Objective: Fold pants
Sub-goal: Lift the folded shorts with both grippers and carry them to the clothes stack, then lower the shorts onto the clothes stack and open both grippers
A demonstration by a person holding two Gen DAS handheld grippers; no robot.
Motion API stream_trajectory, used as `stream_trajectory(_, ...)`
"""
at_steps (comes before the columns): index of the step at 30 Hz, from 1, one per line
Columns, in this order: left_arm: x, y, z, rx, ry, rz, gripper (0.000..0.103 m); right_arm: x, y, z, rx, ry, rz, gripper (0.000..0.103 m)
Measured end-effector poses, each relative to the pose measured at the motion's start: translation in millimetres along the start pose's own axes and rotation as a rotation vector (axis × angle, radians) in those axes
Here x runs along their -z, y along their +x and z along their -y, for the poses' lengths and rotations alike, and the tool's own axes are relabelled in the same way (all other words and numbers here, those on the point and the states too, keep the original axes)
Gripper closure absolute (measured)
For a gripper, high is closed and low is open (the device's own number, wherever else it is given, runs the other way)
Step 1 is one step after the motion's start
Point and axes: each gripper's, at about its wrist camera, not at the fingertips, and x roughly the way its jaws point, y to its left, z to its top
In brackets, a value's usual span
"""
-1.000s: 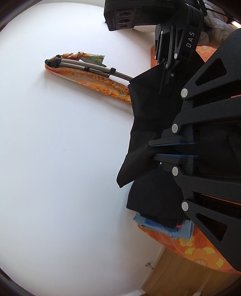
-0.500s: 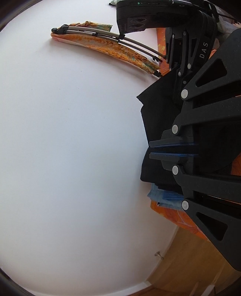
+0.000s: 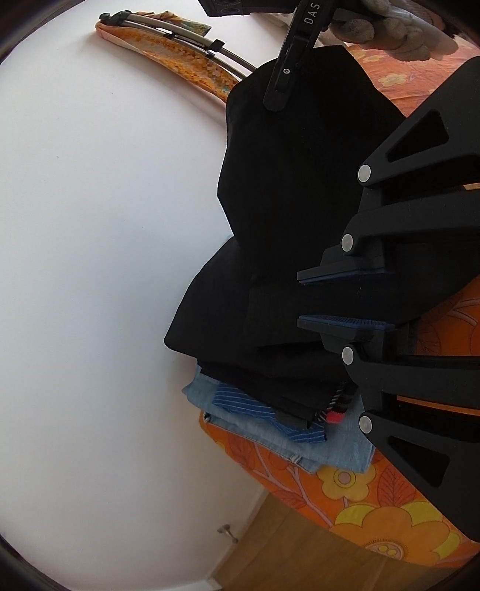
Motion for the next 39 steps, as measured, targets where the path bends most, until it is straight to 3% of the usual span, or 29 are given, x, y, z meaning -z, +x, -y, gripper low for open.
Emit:
stream_trajectory(1,1,4,-1,0.004,0.003,-0.006,0.085,1,0,-1,0.001,-0.003,-0.002,0.093)
stream_trajectory(5,7,21,0,-0.026,0.049,-0.035,0.063,2,0,0,0.0,-0.017,-0.007,0.093)
stream_trajectory(15,12,42,-1,-0.05,0.087,-0.062,0.057,6,8,4,-0.011,-0.018,-0.027,0.093)
stream_trajectory(16,12,44,1,-0.044,0.089,-0.063,0.063,6,9,5,-0.013,-0.015,-0.027,0.093)
stream_trajectory(17,12,45,3,-0.046,0.097,-0.065,0.08,7,9,5,-0.014,-0.013,-0.026,0.093)
stream_trajectory(20,16,48,9,-0.056,0.114,-0.057,0.098,7,9,8,-0.012,-0.009,-0.029,0.093)
stream_trajectory(30,-2,-4,26,-0.052,0.139,0.072,0.1,11,-8,5,-0.015,-0.012,-0.016,0.093)
stream_trajectory(39,-44,-67,38,-0.092,0.208,0.201,0.1,-4,-37,-24,-0.044,-0.056,0.069,0.093)
